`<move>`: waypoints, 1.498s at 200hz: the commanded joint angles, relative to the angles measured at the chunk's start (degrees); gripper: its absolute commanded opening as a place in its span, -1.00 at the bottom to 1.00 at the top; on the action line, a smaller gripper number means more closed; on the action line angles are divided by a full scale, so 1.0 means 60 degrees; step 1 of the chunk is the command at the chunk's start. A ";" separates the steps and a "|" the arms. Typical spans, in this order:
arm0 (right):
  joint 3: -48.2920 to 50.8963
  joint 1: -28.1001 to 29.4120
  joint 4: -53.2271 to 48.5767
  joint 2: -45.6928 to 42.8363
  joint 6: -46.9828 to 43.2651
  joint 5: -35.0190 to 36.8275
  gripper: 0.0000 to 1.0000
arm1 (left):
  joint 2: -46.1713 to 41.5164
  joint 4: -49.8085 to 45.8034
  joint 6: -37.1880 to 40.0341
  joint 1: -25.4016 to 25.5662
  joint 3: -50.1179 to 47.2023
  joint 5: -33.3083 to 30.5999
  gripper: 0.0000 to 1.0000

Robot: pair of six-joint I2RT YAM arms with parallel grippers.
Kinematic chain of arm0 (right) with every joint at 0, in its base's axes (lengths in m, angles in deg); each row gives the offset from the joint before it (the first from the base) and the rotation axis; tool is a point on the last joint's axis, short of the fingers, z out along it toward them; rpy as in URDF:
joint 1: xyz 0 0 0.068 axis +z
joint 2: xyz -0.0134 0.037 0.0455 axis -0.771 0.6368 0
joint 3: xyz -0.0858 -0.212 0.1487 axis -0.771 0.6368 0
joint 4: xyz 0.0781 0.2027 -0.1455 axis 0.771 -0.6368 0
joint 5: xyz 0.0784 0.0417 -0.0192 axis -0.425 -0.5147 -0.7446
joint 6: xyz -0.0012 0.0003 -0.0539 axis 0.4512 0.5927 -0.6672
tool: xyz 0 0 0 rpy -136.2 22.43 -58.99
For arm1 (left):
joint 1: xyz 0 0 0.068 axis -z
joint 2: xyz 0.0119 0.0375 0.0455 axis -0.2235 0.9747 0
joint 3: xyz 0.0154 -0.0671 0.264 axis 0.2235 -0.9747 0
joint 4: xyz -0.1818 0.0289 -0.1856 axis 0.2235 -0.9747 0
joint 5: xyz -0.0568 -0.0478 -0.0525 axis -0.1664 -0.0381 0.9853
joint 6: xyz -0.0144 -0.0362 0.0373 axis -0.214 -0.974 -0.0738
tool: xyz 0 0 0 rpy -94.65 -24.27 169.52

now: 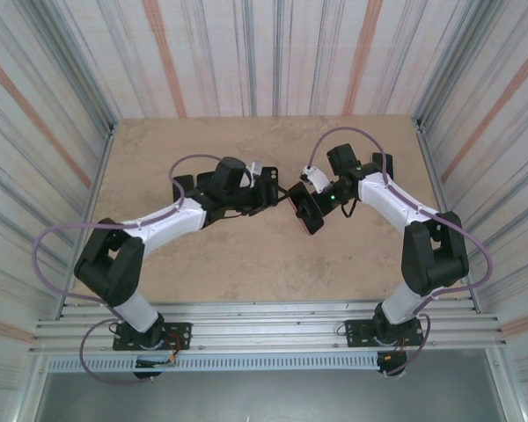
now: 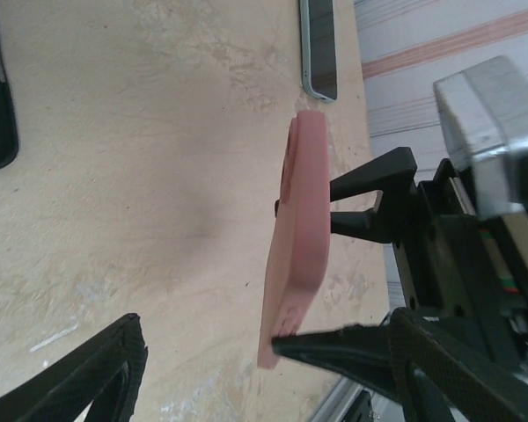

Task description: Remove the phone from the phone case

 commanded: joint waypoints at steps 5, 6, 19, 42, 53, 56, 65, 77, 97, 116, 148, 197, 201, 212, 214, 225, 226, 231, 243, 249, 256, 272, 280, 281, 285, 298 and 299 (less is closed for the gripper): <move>-0.0271 0.0108 0.0415 -0.0414 0.0724 -0.0728 0.18 | 0.0329 0.0067 0.0482 0.0166 0.0610 -0.0375 0.42; -0.0271 0.0109 0.0416 -0.0414 0.0724 -0.0741 0.18 | 0.0346 0.0067 0.0482 0.0173 0.0628 -0.0389 0.42; -0.0241 0.0132 0.0401 -0.0356 0.0723 -0.0761 0.18 | 0.0520 0.0111 0.0522 0.0217 0.0760 -0.0409 0.32; -0.0213 0.0124 0.0498 -0.0338 0.0831 -0.0902 0.18 | 0.0780 0.0071 0.0582 0.0311 0.0989 -0.0390 0.09; -0.0198 0.0111 0.0587 -0.0316 0.0909 -0.0996 0.18 | 0.0874 0.0027 0.0612 0.0367 0.1067 -0.0389 0.00; -0.0198 0.0109 0.0622 -0.0319 0.0934 -0.1043 0.18 | 0.0900 0.0023 0.0617 0.0382 0.1082 -0.0395 -0.01; -0.0172 0.0082 0.0716 -0.0311 0.1005 -0.1163 0.18 | 0.0981 0.0023 0.0609 0.0400 0.1122 -0.0391 -0.06; -0.0128 0.0073 0.0828 -0.0297 0.1053 -0.1320 0.18 | 0.1077 0.0079 0.0570 0.0400 0.1157 -0.0363 -0.15; -0.0132 0.0074 0.0923 -0.0304 0.1138 -0.1462 0.18 | 0.1219 0.0078 0.0597 0.0401 0.1344 -0.0311 -0.33; -0.0143 0.0076 0.0961 -0.0280 0.1179 -0.1574 0.19 | 0.1275 0.0039 0.0606 0.0401 0.1477 -0.0280 -0.57; -0.0085 0.0073 0.1040 -0.0256 0.1269 -0.1731 0.22 | 0.1262 0.0067 0.0530 0.0401 0.1539 -0.0178 -0.83; 0.0333 -0.0161 0.1883 -0.0477 0.1962 -0.2146 0.78 | 0.1140 -0.0041 0.0583 0.0249 0.1840 0.0122 -0.86; 0.0394 -0.0213 0.1992 -0.0526 0.2035 -0.2211 0.80 | 0.1119 -0.0063 0.0597 0.0213 0.1885 0.0179 -0.86; 0.0562 -0.0329 0.2253 -0.0686 0.2276 -0.2366 0.83 | 0.1091 -0.0016 0.0573 0.0107 0.1960 0.0367 -0.86; 0.0592 -0.0347 0.2296 -0.0701 0.2317 -0.2399 0.83 | 0.1087 -0.0009 0.0563 0.0086 0.1964 0.0411 -0.86; 0.0804 -0.0493 0.2586 -0.0907 0.2614 -0.2557 0.84 | 0.1038 0.0096 0.0540 -0.0036 0.2016 0.0591 -0.86; 0.0830 -0.0513 0.2614 -0.0916 0.2636 -0.2564 0.84 | 0.1030 0.0111 0.0540 -0.0045 0.2012 0.0621 -0.86; 0.0943 -0.0605 0.2773 -0.1017 0.2789 -0.2622 0.84 | 0.1013 0.0192 0.0519 -0.0112 0.2044 0.0725 -0.86; 0.1241 -0.0806 0.3179 -0.1254 0.3260 -0.2745 0.84 | 0.0980 0.0288 0.0417 -0.0248 0.2121 0.0951 -0.86; 0.1404 -0.0916 0.3438 -0.1374 0.3618 -0.2874 0.84 | 0.0978 0.0389 0.0359 -0.0332 0.2166 0.1093 -0.86; 0.1617 -0.1084 0.3824 -0.1475 0.4155 -0.3055 0.84 | 0.0979 0.0450 0.0254 -0.0408 0.2227 0.1261 -0.86; 0.2098 -0.1407 0.4812 -0.1677 0.5510 -0.3417 0.81 | 0.0971 0.0654 -0.0065 -0.0593 0.2368 0.1643 -0.86; 0.2332 -0.1517 0.5300 -0.1779 0.6079 -0.3559 0.78 | 0.0943 0.0742 -0.0267 -0.0703 0.2389 0.1789 -0.86; 0.2364 -0.1524 0.5370 -0.1785 0.6141 -0.3570 0.78 | 0.0946 0.0763 -0.0296 -0.0715 0.2389 0.1798 -0.86; 0.2472 -0.1563 0.5593 -0.1831 0.6370 -0.3629 0.77 | 0.0928 0.0833 -0.0405 -0.0761 0.2389 0.1891 -0.86; 0.2783 -0.1645 0.6295 -0.1954 0.7063 -0.3744 0.73 | 0.0905 0.1257 -0.0674 -0.0902 0.2356 0.2341 -0.87; 0.2808 -0.1646 0.6343 -0.1968 0.7101 -0.3751 0.73 | 0.0905 0.1277 -0.0689 -0.0917 0.2365 0.2382 -0.87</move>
